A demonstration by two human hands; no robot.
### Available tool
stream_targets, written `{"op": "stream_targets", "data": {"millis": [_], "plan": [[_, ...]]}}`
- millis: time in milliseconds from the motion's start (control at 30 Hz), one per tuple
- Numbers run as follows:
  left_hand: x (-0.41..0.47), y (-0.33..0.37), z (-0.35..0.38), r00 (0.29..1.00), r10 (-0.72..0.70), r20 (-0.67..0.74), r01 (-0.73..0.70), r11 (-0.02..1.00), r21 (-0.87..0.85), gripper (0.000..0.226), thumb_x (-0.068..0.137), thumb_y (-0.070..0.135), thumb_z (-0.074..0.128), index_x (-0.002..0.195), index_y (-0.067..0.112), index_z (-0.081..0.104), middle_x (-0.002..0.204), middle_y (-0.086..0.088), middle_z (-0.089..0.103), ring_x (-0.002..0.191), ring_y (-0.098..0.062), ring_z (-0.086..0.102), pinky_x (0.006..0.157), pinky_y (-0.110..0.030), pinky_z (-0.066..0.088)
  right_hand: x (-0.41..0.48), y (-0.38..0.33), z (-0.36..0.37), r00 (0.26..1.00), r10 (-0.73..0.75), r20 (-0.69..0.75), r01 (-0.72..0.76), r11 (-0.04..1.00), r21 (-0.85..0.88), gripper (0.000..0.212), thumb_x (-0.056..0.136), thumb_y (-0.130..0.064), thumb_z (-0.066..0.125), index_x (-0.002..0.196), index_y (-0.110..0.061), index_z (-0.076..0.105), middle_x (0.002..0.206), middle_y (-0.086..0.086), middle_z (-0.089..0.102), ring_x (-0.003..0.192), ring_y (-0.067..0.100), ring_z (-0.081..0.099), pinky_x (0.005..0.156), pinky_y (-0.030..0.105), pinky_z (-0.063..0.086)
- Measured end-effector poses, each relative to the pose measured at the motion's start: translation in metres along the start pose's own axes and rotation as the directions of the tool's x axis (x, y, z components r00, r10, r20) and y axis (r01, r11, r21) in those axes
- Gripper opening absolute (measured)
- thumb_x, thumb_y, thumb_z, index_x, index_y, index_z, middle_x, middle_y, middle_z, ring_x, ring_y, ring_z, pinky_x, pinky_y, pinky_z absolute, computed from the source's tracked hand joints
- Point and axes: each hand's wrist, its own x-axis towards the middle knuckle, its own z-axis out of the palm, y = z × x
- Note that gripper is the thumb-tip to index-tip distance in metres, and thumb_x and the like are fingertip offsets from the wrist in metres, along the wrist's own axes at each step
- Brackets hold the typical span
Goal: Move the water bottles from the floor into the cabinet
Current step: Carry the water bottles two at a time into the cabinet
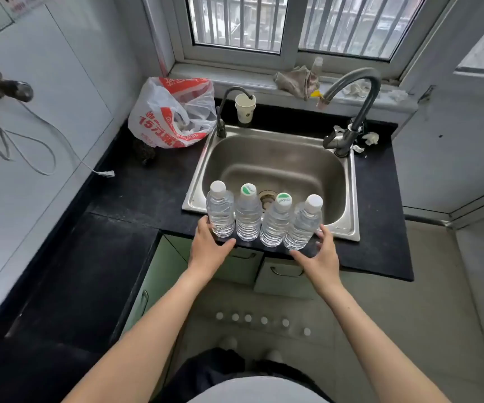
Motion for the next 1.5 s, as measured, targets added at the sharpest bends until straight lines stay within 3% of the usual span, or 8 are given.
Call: {"op": "stream_targets", "data": {"millis": [167, 367, 467, 767, 1000, 1133, 1367, 1500], "plan": [[0.035, 0.001, -0.005, 0.999, -0.023, -0.025, 0.022, 0.999, -0.043, 0.083, 0.066, 0.031, 0.087, 0.135, 0.022, 0.042, 0.122, -0.002, 0.056, 0.109, -0.020, 0.058, 0.093, -0.036, 0.048, 0.027, -0.009, 0.004, 0.999, 0.035, 0.023, -0.036, 0.997, 0.063, 0.069, 0.069, -0.015, 0.087, 0.124, -0.029, 0.048, 0.111, -0.015, 0.067, 0.102, 0.005, 0.064, 0.084, 0.023, 0.045], [0.062, -0.005, -0.008, 0.997, -0.011, 0.072, 0.019, 0.994, -0.112, 0.069, 0.058, 0.026, 0.091, 0.118, 0.030, 0.056, 0.107, 0.009, 0.070, 0.102, -0.014, 0.065, 0.089, -0.032, 0.049, 0.045, -0.003, 0.009, 0.996, 0.051, 0.071, -0.058, 0.993, 0.098, 0.058, 0.062, -0.020, 0.091, 0.112, -0.025, 0.061, 0.104, -0.008, 0.073, 0.100, 0.008, 0.068, 0.086, 0.026, 0.051], [0.064, -0.001, -0.012, 0.995, -0.012, 0.095, 0.021, 0.995, -0.094, 0.062, 0.058, 0.026, 0.091, 0.112, 0.029, 0.060, 0.099, 0.012, 0.071, 0.096, -0.010, 0.066, 0.080, -0.023, 0.047, 0.041, -0.005, 0.009, 0.999, 0.047, 0.018, -0.049, 0.993, 0.103, 0.049, 0.062, -0.014, 0.091, 0.103, -0.019, 0.064, 0.097, -0.004, 0.074, 0.093, 0.010, 0.069, 0.077, 0.016, 0.049], [0.008, 0.002, -0.034, 0.995, -0.043, 0.094, 0.058, 0.984, -0.168, 0.041, 0.063, 0.007, 0.086, 0.091, 0.023, 0.060, 0.085, 0.010, 0.067, 0.074, 0.000, 0.059, 0.062, -0.001, 0.041, -0.018, -0.003, -0.008, 0.996, 0.085, -0.021, -0.078, 0.969, 0.236, 0.050, 0.063, -0.002, 0.090, 0.105, -0.012, 0.065, 0.094, 0.001, 0.074, 0.086, 0.009, 0.070, 0.077, 0.023, 0.053], [-0.067, 0.008, -0.041, 0.998, -0.052, 0.034, 0.058, 0.971, -0.231, 0.047, 0.060, 0.014, 0.093, 0.094, 0.029, 0.064, 0.079, 0.013, 0.072, 0.071, 0.010, 0.064, 0.061, -0.005, 0.046, -0.058, -0.004, -0.038, 0.992, 0.005, 0.127, -0.042, 0.956, 0.292, 0.050, 0.065, 0.001, 0.088, 0.105, -0.018, 0.065, 0.093, 0.000, 0.076, 0.086, 0.014, 0.073, 0.073, 0.021, 0.057], [-0.117, 0.010, -0.019, 0.991, -0.132, -0.018, 0.122, 0.951, -0.283, 0.036, 0.065, 0.017, 0.091, 0.091, 0.023, 0.066, 0.080, 0.008, 0.071, 0.063, 0.011, 0.061, 0.056, -0.006, 0.046, -0.072, 0.007, -0.052, 0.962, -0.056, 0.267, -0.005, 0.975, 0.223, 0.049, 0.063, -0.014, 0.091, 0.102, -0.026, 0.063, 0.097, 0.001, 0.074, 0.090, 0.020, 0.072, 0.078, 0.033, 0.058], [-0.221, -0.006, 0.040, 0.915, -0.392, -0.091, 0.312, 0.835, -0.453, 0.047, 0.057, 0.040, 0.091, 0.094, 0.024, 0.067, 0.096, -0.002, 0.071, 0.088, -0.019, 0.068, 0.078, -0.033, 0.057, -0.097, 0.036, -0.076, 0.868, -0.057, 0.493, -0.027, 0.986, 0.162, 0.042, 0.066, -0.012, 0.090, 0.098, -0.023, 0.065, 0.091, -0.003, 0.074, 0.085, 0.010, 0.072, 0.074, 0.024, 0.056], [-0.276, -0.005, 0.050, 0.849, -0.499, -0.177, 0.311, 0.740, -0.596, 0.026, 0.071, 0.021, 0.088, 0.086, 0.025, 0.067, 0.075, 0.014, 0.074, 0.079, -0.007, 0.072, 0.068, -0.020, 0.053, -0.118, 0.029, -0.084, 0.779, -0.108, 0.617, -0.016, 0.981, 0.192, 0.042, 0.069, -0.007, 0.088, 0.103, -0.015, 0.064, 0.092, 0.002, 0.075, 0.082, 0.012, 0.073, 0.067, 0.020, 0.055]]}}
